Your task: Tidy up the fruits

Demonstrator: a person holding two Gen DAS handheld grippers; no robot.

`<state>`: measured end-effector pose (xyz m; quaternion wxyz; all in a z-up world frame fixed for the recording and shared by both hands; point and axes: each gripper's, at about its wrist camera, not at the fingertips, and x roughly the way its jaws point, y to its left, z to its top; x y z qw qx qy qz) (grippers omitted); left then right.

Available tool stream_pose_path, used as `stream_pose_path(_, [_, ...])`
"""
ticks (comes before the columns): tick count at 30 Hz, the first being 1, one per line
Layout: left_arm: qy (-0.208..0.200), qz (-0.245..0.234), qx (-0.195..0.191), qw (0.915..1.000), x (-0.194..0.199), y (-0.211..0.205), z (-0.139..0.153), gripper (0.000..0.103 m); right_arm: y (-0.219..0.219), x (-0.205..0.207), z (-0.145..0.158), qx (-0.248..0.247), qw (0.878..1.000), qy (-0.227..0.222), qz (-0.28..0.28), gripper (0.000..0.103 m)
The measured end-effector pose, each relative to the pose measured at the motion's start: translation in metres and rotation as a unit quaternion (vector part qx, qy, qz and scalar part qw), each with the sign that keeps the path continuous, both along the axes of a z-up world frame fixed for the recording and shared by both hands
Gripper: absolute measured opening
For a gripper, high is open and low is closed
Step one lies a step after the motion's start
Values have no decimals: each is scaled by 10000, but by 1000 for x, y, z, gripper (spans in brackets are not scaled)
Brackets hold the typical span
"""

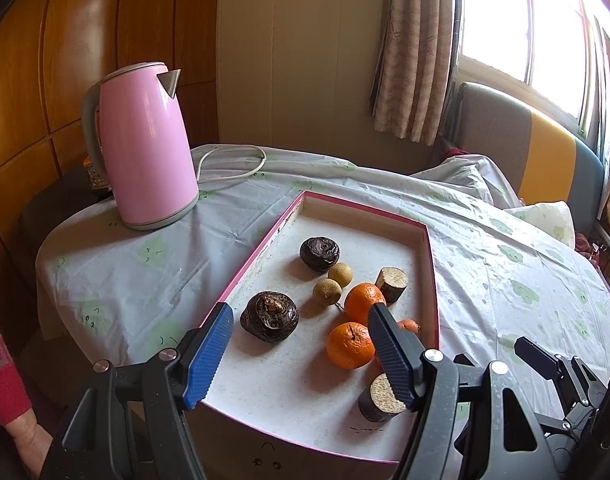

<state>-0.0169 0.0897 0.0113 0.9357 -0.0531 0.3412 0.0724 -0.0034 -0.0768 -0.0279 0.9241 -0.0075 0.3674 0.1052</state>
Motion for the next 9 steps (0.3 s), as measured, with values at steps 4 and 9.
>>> stream_pose_path(4, [-118, -47, 104, 9999, -2, -3, 3, 60, -1, 0, -1, 1, 10000, 9, -3, 79])
stream_pose_path(9, [-133, -178, 47, 9997, 0, -4, 8, 60, -6, 2, -4, 33, 10000, 42, -40, 79])
